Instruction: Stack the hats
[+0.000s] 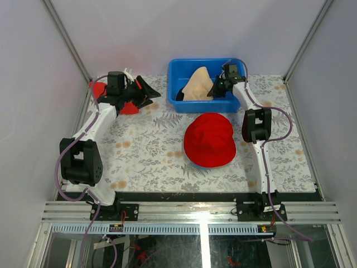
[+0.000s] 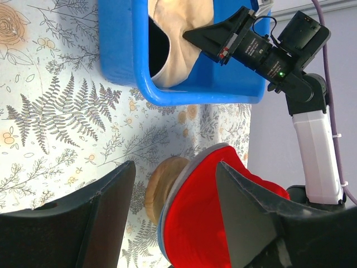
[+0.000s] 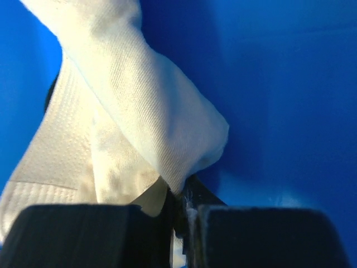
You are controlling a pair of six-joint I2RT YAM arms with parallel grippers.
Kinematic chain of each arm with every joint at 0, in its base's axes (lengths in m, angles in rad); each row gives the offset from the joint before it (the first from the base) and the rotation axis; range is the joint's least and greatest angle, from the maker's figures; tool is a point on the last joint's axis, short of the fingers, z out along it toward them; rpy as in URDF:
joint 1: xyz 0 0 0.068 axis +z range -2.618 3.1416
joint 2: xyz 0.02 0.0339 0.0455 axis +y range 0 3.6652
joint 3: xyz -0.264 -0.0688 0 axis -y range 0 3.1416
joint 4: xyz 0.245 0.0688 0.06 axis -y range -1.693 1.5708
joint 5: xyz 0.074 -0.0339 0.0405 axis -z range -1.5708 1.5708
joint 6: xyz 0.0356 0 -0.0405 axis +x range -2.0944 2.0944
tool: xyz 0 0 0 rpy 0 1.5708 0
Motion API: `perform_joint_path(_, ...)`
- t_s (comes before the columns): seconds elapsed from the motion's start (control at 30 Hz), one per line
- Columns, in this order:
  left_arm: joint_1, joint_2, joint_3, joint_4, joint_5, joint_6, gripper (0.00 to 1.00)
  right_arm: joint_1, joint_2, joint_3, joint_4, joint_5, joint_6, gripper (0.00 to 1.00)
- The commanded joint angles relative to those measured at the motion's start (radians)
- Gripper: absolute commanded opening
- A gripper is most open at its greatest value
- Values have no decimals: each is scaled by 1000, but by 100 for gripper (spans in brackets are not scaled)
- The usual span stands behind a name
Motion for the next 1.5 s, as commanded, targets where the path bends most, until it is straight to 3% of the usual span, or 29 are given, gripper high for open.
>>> perform_joint_path(0.0, 10, -49, -10, 1, 8, 10, 59, -4, -155, 53, 62, -89, 103, 0)
perform_joint_path(0.47, 13, -122, -40, 21, 31, -7, 59, -30, -371, 3, 306, -255, 416, 0)
perform_joint_path(0.73, 13, -155, -45, 50, 41, -38, 60, -67, -456, 3, 307, -324, 510, 0)
perform_joint_path(1.0, 13, -102, 51, 70, 93, -94, 61, -126, -619, -5, 56, -435, 445, 0)
perform_joint_path(1.2, 4, -28, 138, 140, 202, -216, 61, -181, -894, -190, -153, -485, 307, 0)
perform_joint_path(1.47, -111, 31, 200, 139, 287, -275, 62, -229, -1124, -288, -393, -569, 213, 0)
